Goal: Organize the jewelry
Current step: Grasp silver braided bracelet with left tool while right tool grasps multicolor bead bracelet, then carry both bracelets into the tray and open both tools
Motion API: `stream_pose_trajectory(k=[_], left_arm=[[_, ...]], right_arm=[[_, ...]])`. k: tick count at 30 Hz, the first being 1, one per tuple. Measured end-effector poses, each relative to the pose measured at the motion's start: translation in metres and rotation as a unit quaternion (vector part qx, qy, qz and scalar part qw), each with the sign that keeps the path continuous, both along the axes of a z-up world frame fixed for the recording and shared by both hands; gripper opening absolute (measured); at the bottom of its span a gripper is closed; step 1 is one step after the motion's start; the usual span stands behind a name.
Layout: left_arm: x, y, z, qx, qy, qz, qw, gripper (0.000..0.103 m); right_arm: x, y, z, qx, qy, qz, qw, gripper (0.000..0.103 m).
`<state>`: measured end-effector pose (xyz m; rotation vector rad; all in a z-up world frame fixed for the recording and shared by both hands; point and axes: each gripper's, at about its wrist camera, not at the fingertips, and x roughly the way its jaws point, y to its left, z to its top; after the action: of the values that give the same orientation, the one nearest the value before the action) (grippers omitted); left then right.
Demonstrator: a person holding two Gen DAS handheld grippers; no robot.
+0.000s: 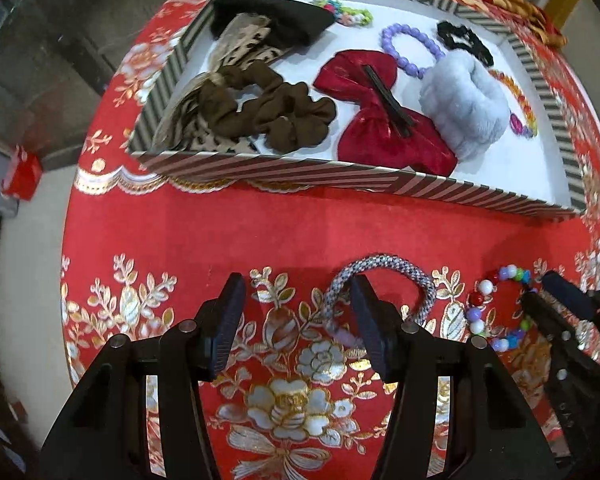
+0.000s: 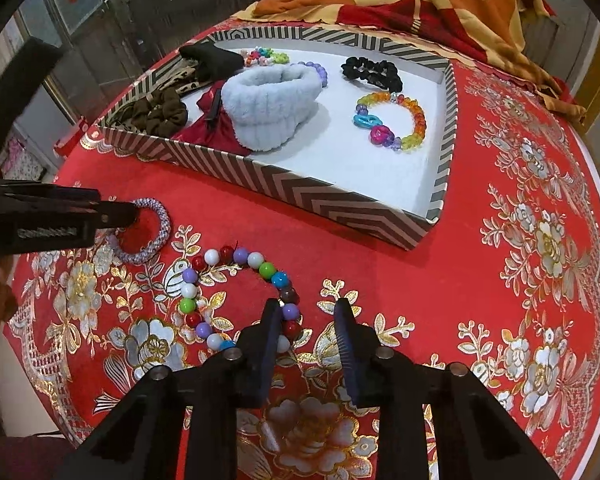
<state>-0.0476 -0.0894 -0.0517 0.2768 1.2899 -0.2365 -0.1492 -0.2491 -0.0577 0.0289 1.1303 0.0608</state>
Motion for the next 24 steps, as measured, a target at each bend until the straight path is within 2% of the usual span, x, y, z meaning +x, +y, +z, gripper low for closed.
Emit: stream_pose_trajectory(k=[2, 4, 5, 6, 7, 9, 12, 21, 24], left_arm=[[0.001, -0.005, 0.0, -0.003, -0.007, -0.006, 1.0, 0.052], [0.002, -0.007, 0.0, -0.023, -0.003, -0.011, 0.9997, 0.031], [0.002, -0.007, 0.0, -0.039, 0.005, -0.01, 0.9992, 0.025], [0.002, -0.009, 0.001, -0.047, -0.005, -0.018, 0.9987, 0.012], [0.002, -0.011, 0.001, -0.046, -0.011, -0.022, 0.9986, 0.008], [0.004, -0.013, 0.001, -0.051, -0.009, -0.024, 0.9984, 0.006], [0.007, -0.01, 0.007, -0.079, 0.017, -0.02, 0.9965, 0.006], [0.017, 0.0, 0.058, -0.112, -0.014, -0.037, 0.9929, 0.006], [0.026, 0.0, 0.076, -0.111, -0.022, -0.038, 0.9928, 0.006]], right_arm=[[-0.001, 0.0, 0.0, -0.006, -0.003, 0.002, 1.0, 0.02], [-0.001, -0.001, 0.0, 0.0, -0.004, 0.002, 1.0, 0.009], [-0.002, -0.002, 0.0, 0.009, -0.003, 0.002, 1.0, 0.009], [-0.001, -0.002, 0.0, 0.022, 0.0, 0.004, 1.0, 0.009], [-0.001, -0.003, 0.001, 0.031, -0.001, 0.004, 0.999, 0.009], [-0.002, -0.004, 0.007, 0.051, -0.007, 0.004, 0.999, 0.009], [-0.005, -0.005, 0.025, 0.076, -0.022, 0.008, 0.997, 0.009], [0.0, -0.016, 0.085, 0.077, -0.067, 0.016, 0.995, 0.009], [0.007, -0.026, 0.099, 0.079, -0.08, 0.006, 0.994, 0.009]])
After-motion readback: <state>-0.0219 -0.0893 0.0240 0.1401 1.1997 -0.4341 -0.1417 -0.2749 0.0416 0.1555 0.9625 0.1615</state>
